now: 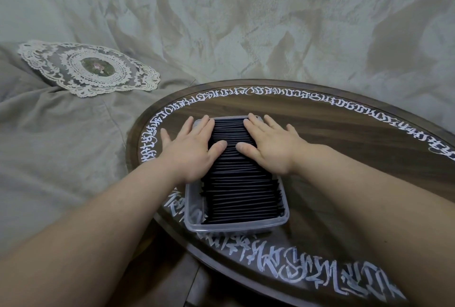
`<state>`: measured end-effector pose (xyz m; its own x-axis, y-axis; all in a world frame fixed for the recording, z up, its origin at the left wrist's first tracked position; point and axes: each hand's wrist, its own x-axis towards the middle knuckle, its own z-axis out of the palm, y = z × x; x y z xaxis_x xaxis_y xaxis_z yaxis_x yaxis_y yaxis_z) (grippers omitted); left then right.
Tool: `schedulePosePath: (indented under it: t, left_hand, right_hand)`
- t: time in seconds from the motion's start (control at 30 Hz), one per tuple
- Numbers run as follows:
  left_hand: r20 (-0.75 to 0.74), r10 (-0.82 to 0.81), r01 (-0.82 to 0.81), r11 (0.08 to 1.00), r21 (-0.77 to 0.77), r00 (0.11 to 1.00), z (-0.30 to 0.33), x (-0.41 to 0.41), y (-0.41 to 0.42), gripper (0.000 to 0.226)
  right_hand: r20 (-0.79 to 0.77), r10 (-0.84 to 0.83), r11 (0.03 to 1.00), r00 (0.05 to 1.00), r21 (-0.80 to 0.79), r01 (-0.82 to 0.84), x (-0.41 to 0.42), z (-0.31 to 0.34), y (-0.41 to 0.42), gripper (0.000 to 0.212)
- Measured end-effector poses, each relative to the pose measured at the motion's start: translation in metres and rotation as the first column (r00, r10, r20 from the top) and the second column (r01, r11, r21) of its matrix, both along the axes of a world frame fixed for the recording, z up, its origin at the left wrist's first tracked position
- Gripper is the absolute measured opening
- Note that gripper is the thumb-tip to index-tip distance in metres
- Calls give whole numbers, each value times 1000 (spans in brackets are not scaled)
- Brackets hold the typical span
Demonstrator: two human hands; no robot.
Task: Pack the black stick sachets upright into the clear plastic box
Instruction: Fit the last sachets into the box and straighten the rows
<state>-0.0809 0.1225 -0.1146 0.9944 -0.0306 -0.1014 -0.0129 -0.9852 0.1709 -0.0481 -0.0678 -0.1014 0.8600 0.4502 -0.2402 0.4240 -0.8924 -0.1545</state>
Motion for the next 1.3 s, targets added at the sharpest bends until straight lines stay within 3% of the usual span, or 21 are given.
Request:
schedulePosePath:
  t: [0.13,0.3,0.73,0.97,1.1,1.3]
  left_hand:
    - [-5,3,-3,1000,-13,1000,-1,1,-1,65]
    - [79,52,-40,988,-147,995,6,-15,12,57]
    - [-31,67,-66,997,25,997,9,-87,-2,52]
    - [-80,63,-56,995,88,995,5,-99,-14,78]
    - [-78,50,-48,998,34,996,4,-97,-23,79]
    - [-28,83,-80,991,105,996,8,-103,-7,79]
  right_hand:
    - [5,-7,1000,1000,1,7,0,-1,1,73]
    - [34,-11,994,999,112,7,-14,6,-14,70]
    - [-9,-28,992,1000,124,29,-86,-3,-35,69]
    - [-23,-30,996,999,85,32,-100,-6,-35,79]
    - [-14,-37,995,999,95,38,-101,-6,-37,81]
    - [36,10,996,999,93,-13,-104,-4,-38,77]
